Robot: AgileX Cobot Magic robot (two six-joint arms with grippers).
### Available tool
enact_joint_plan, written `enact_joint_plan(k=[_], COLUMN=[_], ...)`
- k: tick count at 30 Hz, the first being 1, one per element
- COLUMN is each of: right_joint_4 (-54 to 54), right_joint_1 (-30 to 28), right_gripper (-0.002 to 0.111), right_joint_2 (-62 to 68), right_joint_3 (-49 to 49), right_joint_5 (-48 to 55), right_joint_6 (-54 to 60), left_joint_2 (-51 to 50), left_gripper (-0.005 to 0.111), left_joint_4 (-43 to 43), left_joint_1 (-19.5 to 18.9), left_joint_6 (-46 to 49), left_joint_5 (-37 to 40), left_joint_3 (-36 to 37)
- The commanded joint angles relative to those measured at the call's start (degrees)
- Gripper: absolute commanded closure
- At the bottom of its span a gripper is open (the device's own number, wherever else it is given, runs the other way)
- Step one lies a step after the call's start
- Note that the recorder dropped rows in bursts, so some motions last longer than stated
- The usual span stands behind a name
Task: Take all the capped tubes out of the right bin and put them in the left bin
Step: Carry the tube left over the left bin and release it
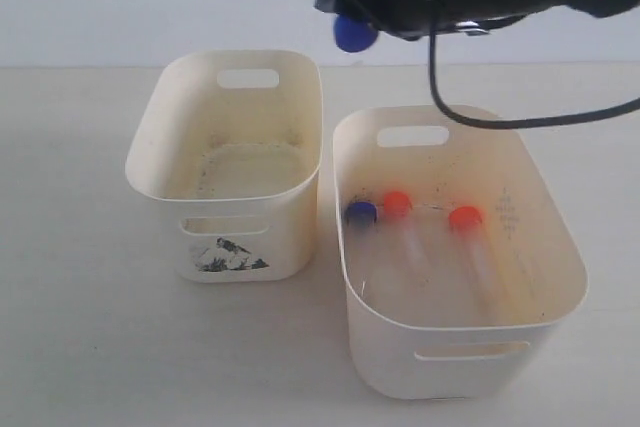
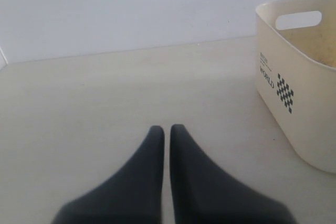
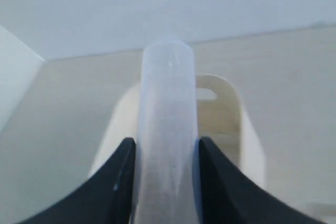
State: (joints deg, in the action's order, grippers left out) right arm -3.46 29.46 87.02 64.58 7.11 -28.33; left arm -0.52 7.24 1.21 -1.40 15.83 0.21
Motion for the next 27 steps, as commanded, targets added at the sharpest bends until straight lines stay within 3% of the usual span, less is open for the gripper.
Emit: enact_joint_plan(k=[1, 13, 21, 27], right_joint_4=[-0.3, -1.2, -1.2, -1.2], right_joint_1=[4.2, 5.6, 6.8, 6.8], right_gripper=[0.108, 0.106, 0.071, 0.062], right_joint_2=[3.3, 11.5, 11.6, 11.6], right_joint_3=[0.1, 0.1, 0.1, 0.1], right_joint_5=[-8.6, -10.1, -9.3, -8.1], right_joint_6=[0.7, -2.0, -1.8, -1.8], left_joint_2=[0.1, 0.1, 0.1, 0.1], left_gripper=[0.102, 0.102, 0.102, 0.102], left_joint_4=[-0.4, -0.4, -0.4, -0.4], left_joint_1=[-0.1, -0.1, -0.1, -0.1], left_joint_6=[-0.7, -0.7, -0.7, -0.7], left_joint_5=[-0.8, -0.8, -0.8, -0.8], left_joint_3=[-0.2, -0.2, -0.2, -0.2])
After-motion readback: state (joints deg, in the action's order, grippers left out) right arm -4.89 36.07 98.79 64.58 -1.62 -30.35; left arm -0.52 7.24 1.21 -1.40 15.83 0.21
